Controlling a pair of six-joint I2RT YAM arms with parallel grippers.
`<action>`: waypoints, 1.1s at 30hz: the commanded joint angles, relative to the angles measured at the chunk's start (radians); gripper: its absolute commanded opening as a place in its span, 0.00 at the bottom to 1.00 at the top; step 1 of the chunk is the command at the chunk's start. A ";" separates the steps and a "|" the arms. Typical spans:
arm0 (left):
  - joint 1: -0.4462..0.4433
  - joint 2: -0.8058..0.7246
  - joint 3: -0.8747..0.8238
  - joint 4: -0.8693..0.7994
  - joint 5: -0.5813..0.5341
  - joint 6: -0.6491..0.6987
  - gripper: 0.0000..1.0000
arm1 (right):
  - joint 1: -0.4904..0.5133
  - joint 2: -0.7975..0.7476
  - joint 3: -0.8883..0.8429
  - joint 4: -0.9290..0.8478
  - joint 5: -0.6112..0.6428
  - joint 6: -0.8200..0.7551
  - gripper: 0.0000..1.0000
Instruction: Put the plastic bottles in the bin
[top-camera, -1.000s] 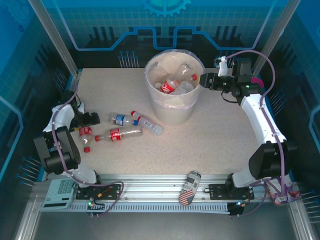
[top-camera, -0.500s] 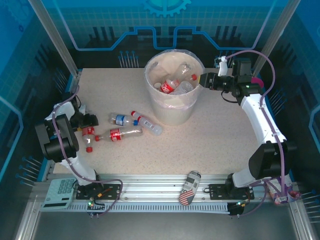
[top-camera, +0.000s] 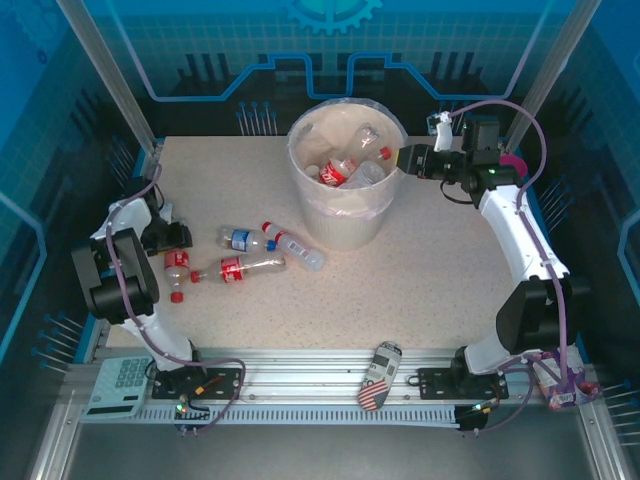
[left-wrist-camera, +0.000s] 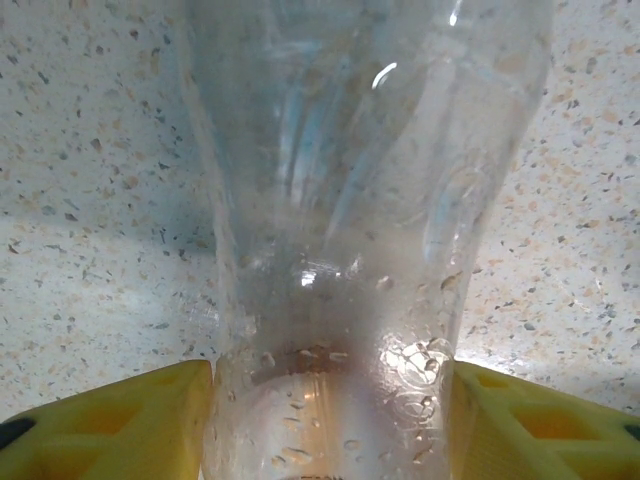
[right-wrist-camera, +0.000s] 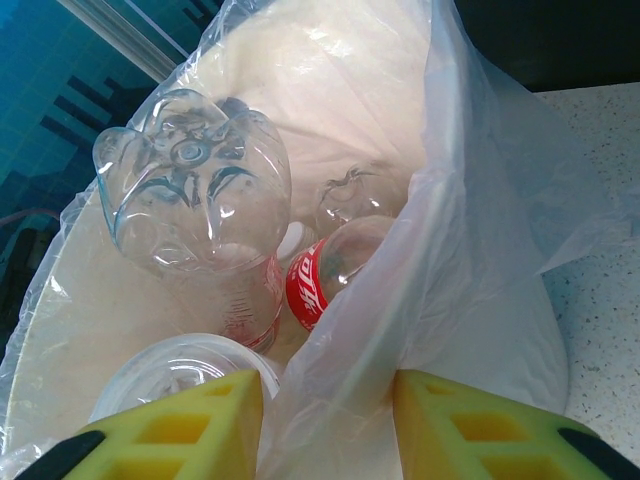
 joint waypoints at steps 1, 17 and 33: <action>-0.014 -0.004 0.043 -0.057 -0.025 -0.008 0.59 | 0.003 0.013 -0.002 0.016 -0.037 0.009 0.40; -0.218 -0.251 0.336 -0.091 0.055 -0.093 0.49 | 0.011 0.010 0.006 -0.027 -0.043 0.015 0.39; -0.557 -0.481 0.377 0.518 0.228 -0.177 0.33 | 0.025 0.012 0.066 -0.177 -0.047 -0.076 0.39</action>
